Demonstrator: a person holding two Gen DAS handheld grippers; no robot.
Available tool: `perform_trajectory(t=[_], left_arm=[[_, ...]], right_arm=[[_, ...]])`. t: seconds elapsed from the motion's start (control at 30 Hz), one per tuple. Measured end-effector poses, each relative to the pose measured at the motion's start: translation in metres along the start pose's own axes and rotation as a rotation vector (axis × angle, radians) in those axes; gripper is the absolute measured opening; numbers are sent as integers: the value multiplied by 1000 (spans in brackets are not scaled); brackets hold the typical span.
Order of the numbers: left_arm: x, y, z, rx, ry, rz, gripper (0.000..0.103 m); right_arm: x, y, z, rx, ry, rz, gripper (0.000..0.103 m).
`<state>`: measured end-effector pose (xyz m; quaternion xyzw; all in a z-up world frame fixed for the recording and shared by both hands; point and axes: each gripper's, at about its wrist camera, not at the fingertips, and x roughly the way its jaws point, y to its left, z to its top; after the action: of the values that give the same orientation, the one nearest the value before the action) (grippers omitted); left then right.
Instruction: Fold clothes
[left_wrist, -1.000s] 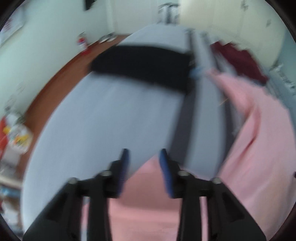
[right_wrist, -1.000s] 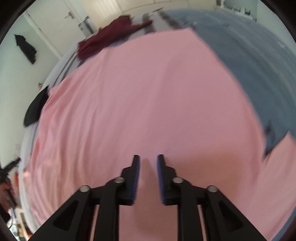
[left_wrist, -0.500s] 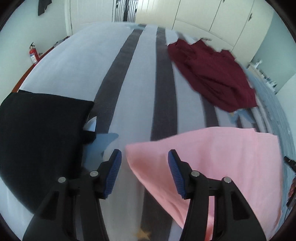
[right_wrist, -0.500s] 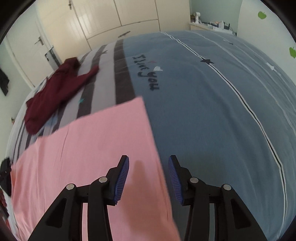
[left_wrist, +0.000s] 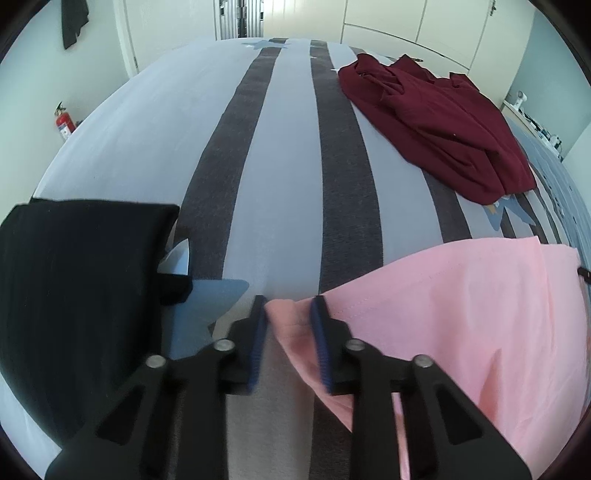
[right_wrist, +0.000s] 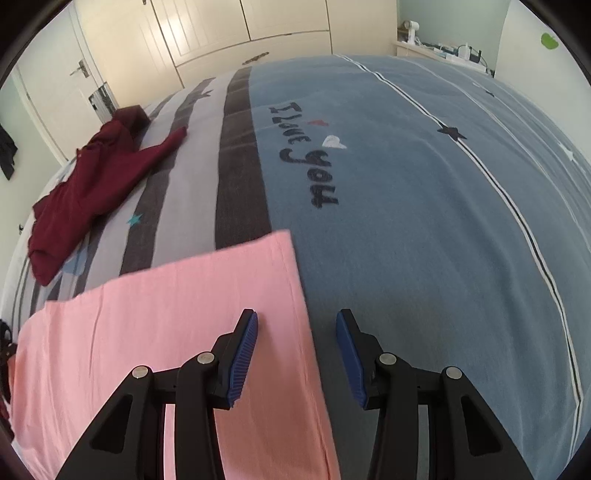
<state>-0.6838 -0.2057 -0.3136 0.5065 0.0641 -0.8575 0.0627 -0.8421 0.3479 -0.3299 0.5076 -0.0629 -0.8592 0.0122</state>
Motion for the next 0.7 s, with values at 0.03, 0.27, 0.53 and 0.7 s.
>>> perform_trajectory(t=[0.03, 0.27, 0.53, 0.7], left_arm=[[0, -1, 0, 10, -2, 2, 12], [2, -5, 19, 61, -10, 44, 4], [4, -6, 88, 77, -46, 66, 3], [13, -10, 104, 116, -26, 87, 3]], right_arm=[[5, 0, 5, 2, 5, 5, 41], [25, 8, 26, -13, -21, -10, 3], [18, 12, 42, -53, -22, -41, 3], [11, 12, 48, -75, -41, -64, 3]])
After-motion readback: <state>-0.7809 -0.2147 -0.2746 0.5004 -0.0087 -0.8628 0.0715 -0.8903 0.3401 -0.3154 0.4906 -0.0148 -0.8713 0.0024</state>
